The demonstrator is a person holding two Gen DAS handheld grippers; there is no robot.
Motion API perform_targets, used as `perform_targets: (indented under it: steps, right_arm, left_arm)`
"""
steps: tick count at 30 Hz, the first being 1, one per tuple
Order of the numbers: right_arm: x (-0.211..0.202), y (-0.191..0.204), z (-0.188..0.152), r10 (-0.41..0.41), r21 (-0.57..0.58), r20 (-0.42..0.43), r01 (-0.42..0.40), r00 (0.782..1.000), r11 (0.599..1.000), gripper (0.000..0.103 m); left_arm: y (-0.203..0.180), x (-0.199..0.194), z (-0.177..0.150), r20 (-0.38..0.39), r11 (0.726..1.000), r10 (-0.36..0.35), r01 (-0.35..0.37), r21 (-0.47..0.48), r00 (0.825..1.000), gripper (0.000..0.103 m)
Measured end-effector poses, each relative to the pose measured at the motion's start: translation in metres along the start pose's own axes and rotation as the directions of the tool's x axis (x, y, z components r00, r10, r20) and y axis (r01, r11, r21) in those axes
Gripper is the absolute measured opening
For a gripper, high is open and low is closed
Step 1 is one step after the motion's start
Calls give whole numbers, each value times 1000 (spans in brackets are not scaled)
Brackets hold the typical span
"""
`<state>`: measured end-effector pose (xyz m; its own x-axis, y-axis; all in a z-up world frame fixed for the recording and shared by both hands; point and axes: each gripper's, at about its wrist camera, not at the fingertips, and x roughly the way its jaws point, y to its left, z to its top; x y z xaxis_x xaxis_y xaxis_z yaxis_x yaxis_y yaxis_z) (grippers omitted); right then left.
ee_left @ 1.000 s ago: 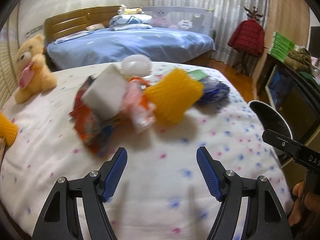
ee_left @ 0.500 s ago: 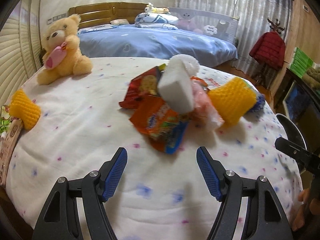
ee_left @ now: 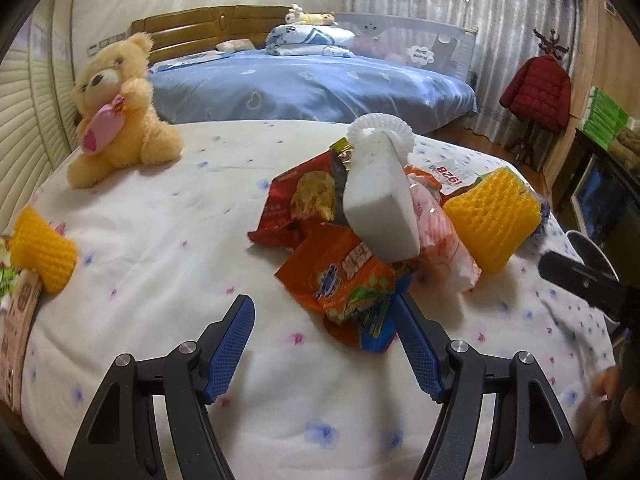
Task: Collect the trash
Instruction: 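Grasp the orange snack bag with the left tool while the right tool grasps the yellow foam net, then carry both items over the bin and open both tools to release them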
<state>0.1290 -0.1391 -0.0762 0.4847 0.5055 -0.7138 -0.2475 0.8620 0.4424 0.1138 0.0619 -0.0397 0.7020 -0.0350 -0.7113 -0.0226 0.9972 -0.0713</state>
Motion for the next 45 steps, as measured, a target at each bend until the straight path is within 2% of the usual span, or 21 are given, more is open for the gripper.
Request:
perform_targets:
  steps: [3, 5, 7, 8, 9, 11, 14, 15, 22, 27, 35, 45]
  right_arm:
    - [12, 3, 5, 24, 20, -8, -24, 1000, 1000, 75]
    - [20, 4, 8, 39, 28, -13, -38, 999, 999, 75]
    - [29, 4, 11, 45, 31, -17, -45, 999, 999, 73]
    - [31, 4, 11, 42, 31, -19, -41, 999, 999, 65]
    - [35, 4, 13, 39, 32, -26, -38, 999, 999, 59]
    - [40, 4, 14, 46, 39, -41, -45, 998, 998, 34]
    - [34, 7, 12, 59, 15, -15, -59, 998, 998, 28]
    - [30, 8, 11, 65, 5, -2, -65, 998, 998, 27]
    - [3, 4, -2, 49, -31, 7, -49, 999, 998, 26]
    - [-17, -5, -14, 15, -47, 4, -15, 1000, 999, 26]
    - [-54, -28, -23, -48, -35, 41, 50, 998, 998, 26]
    - [-90, -68, -33, -146, 7, 65, 146, 987, 989, 26]
  left_arm:
    - [1, 8, 2, -12, 1000, -11, 11, 2, 1000, 69]
    - [0, 11, 4, -14, 1000, -19, 19, 9, 1000, 62]
    - [-2, 14, 4, -23, 999, -35, 36, 17, 999, 47]
    - [-3, 17, 5, -33, 999, -47, 48, 24, 998, 42]
    - [-4, 19, 5, -41, 998, -51, 53, 30, 998, 32]
    - [-5, 21, 5, -47, 997, -58, 60, 39, 997, 25]
    - [-2, 18, 5, -38, 996, -78, 79, 31, 996, 14]
    - [-2, 17, 5, -33, 996, -84, 85, 27, 996, 7]
    - [-1, 3, -11, -28, 993, -116, 116, 9, 993, 7]
    - [-14, -10, -19, -27, 986, -164, 164, 13, 986, 7]
    - [-49, -22, -20, -23, 962, -256, 257, 96, 966, 7]
    - [-82, -17, -14, -40, 939, -302, 305, 159, 952, 7]
